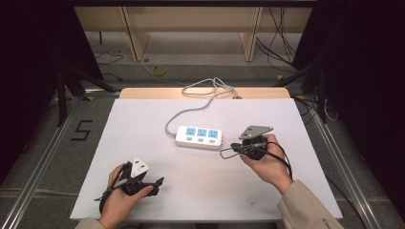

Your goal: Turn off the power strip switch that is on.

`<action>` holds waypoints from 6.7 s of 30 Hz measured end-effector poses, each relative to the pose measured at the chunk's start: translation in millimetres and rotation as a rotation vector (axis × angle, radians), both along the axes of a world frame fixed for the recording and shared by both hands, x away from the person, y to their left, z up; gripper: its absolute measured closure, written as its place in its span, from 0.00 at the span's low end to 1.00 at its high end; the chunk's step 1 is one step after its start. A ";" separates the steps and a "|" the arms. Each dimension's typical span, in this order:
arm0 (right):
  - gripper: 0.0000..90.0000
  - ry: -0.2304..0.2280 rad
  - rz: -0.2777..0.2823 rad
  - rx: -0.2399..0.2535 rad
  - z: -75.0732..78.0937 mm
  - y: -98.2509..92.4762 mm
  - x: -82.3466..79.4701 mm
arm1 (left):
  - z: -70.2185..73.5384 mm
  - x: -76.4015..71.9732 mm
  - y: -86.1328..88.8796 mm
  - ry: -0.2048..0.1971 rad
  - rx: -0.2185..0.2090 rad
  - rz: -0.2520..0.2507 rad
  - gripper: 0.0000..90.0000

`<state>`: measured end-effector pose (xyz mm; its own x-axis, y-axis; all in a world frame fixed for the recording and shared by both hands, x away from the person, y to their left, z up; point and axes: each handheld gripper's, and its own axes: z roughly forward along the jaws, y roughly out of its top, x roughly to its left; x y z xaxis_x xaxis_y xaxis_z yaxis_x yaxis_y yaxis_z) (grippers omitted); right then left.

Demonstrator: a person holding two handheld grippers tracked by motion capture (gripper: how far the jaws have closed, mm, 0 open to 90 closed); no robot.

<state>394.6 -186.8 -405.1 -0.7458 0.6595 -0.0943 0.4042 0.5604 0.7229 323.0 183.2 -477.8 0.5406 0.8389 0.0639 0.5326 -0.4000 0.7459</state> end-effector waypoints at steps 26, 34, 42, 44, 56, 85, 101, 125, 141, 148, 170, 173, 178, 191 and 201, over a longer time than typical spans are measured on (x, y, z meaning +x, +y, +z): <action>1.00 -0.001 0.009 -0.011 7.3 10.6 10.2 | 0.1 0.1 -0.1 -0.002 -0.003 0.001 0.19; 1.00 0.002 0.009 -0.012 7.3 11.6 12.7 | 0.1 0.2 -0.2 -0.001 -0.002 0.002 0.19; 1.00 0.008 0.006 -0.015 7.6 13.9 14.7 | 0.1 0.2 0.0 -0.002 -0.003 0.002 0.19; 1.00 0.010 0.008 -0.018 7.6 14.5 15.4 | -0.1 0.5 0.0 0.000 -0.001 0.001 0.19; 1.00 0.014 0.015 -0.027 9.4 18.9 21.3 | -0.1 0.4 -0.5 0.001 0.003 -0.002 0.19; 1.00 0.030 0.007 -0.035 8.5 26.9 34.4 | 0.0 0.8 -0.6 0.002 0.006 -0.003 0.19; 1.00 0.042 0.006 -0.038 6.3 32.5 41.1 | 0.3 1.3 -0.7 0.001 0.008 -0.007 0.19; 1.00 0.059 0.010 -0.061 6.7 44.4 52.7 | 0.3 1.7 -1.4 0.001 0.005 -0.009 0.19; 1.00 0.069 0.010 -0.081 4.4 51.7 60.9 | 0.4 2.0 -1.7 0.003 0.007 -0.010 0.19; 1.00 0.072 0.011 -0.097 1.3 54.0 65.2 | 0.3 2.1 -1.9 0.002 0.006 -0.009 0.19; 1.00 0.103 0.016 -0.123 -9.9 64.2 74.4 | 0.6 2.2 -1.9 0.002 0.008 -0.012 0.19; 1.00 0.107 0.016 -0.129 -11.3 65.3 76.0 | 0.4 2.3 -1.9 0.002 0.006 -0.012 0.19; 1.00 0.113 0.018 -0.134 -13.7 68.1 78.5 | 0.5 2.4 -2.0 0.001 0.007 -0.012 0.19; 1.00 0.136 0.012 -0.147 -22.1 73.2 84.3 | 0.7 2.4 -2.0 0.002 0.007 -0.013 0.19; 1.00 0.155 0.013 -0.157 -29.7 76.9 88.9 | 0.3 2.6 -2.1 -0.001 0.001 -0.010 0.19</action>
<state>483.5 -109.9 -434.8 -0.7674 0.6363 -0.0789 0.4958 0.6669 0.5563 325.6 181.1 -477.4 0.5490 0.8333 0.0653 0.5276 -0.4061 0.7461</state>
